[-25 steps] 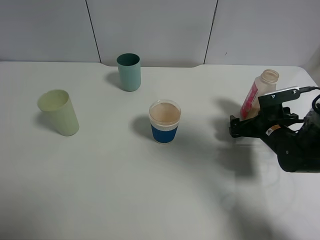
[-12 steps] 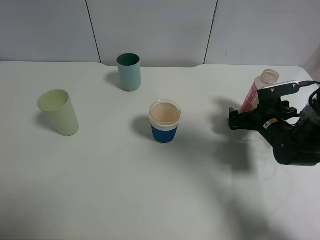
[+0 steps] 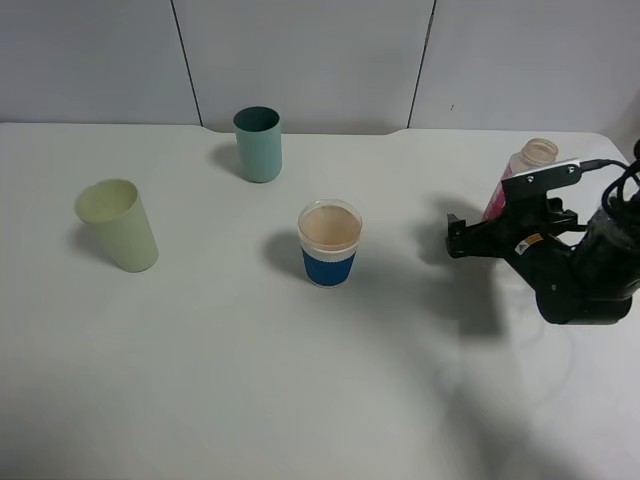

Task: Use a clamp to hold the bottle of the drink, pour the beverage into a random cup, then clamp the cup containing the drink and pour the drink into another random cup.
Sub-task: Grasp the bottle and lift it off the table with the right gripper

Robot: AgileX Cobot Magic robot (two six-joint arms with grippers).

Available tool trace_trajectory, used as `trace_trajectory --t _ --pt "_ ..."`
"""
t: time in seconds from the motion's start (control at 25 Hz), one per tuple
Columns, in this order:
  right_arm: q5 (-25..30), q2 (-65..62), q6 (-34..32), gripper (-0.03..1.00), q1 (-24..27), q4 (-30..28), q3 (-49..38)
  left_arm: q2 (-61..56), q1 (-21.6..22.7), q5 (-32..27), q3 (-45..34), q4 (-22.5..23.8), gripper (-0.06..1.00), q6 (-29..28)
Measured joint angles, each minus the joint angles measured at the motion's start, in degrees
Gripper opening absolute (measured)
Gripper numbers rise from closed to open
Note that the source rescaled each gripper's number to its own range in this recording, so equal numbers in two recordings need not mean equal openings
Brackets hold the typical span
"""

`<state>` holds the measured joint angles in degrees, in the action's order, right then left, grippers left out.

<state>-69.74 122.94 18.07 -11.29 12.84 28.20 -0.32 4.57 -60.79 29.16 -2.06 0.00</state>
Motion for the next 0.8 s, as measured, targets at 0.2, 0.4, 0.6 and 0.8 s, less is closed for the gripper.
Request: trace_trajectory --t 0.2,0.4,0.6,0.8 --pt "-0.3 1.9 0.0 1.00 0.0 -1.4 1.0 0.0 0.0 0.0 0.0 0.0 0.67 0.0" --pt "-0.5 2.0 0.3 1.00 0.0 -2.1 1.0 0.0 0.0 0.0 0.0 0.0 0.67 0.0" --pt "-0.5 2.2 0.5 0.97 0.0 -3.3 1.6 0.0 0.0 0.0 0.0 0.0 0.67 0.0" --pt "-0.6 2.3 2.5 0.87 0.0 -4.1 1.6 0.0 0.0 0.0 0.0 0.0 0.67 0.0"
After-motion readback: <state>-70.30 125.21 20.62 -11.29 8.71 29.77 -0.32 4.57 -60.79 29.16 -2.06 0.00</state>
